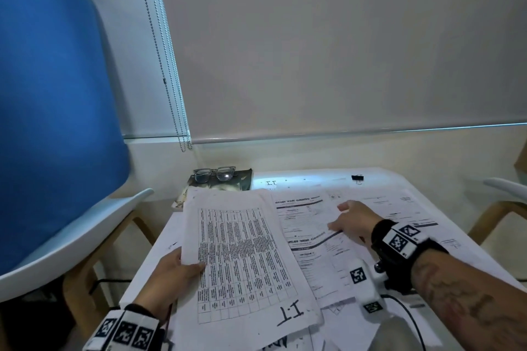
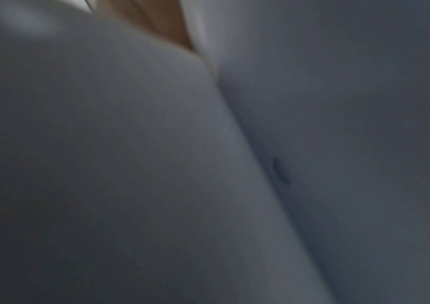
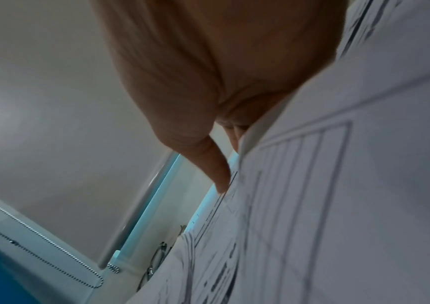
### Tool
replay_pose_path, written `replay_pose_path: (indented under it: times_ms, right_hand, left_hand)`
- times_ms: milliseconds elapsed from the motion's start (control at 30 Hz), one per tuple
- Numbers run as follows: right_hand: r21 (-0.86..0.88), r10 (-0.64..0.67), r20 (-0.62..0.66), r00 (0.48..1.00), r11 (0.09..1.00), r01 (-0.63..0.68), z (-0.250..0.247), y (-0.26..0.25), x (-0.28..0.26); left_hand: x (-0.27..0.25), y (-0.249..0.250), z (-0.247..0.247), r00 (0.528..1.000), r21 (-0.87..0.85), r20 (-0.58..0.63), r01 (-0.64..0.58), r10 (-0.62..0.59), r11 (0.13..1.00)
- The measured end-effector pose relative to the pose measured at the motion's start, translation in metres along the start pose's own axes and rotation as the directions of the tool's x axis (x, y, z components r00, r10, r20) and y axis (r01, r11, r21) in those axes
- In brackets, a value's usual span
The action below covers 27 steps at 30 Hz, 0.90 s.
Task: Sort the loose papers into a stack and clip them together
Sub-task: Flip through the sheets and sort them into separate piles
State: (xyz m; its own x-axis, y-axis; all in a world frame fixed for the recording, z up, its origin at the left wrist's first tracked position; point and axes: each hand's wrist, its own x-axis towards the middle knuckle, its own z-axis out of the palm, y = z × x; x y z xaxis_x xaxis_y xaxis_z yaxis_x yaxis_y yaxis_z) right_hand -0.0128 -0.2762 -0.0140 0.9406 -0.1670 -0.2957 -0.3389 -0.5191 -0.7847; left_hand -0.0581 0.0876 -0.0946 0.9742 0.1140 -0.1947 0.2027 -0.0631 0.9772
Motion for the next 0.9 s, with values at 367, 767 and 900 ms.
replay_pose_path:
  times_ms: [367,767,900]
  right_hand:
    - [0.511,-0.376,-0.355,0.856,0.688,0.514,-0.074,-0.05,-0.033]
    - [0.341,-0.282,0.085,0.956,0.909,0.238,0.061,-0.011,-0.04]
    - [0.185,-0.261,0.155,0.953,0.955,0.231,0.077,0.001,-0.043]
  left_hand:
    - [-0.015,0.011,0.005,0.999,0.023,-0.052,0.003,-0.001,1.0]
    - [-0.027,0.029,0.008,0.991,-0.097,-0.089,0.091,-0.1,0.991]
    - [-0.03,0.033,0.014,0.997,0.142,-0.075,0.03,-0.019,0.989]
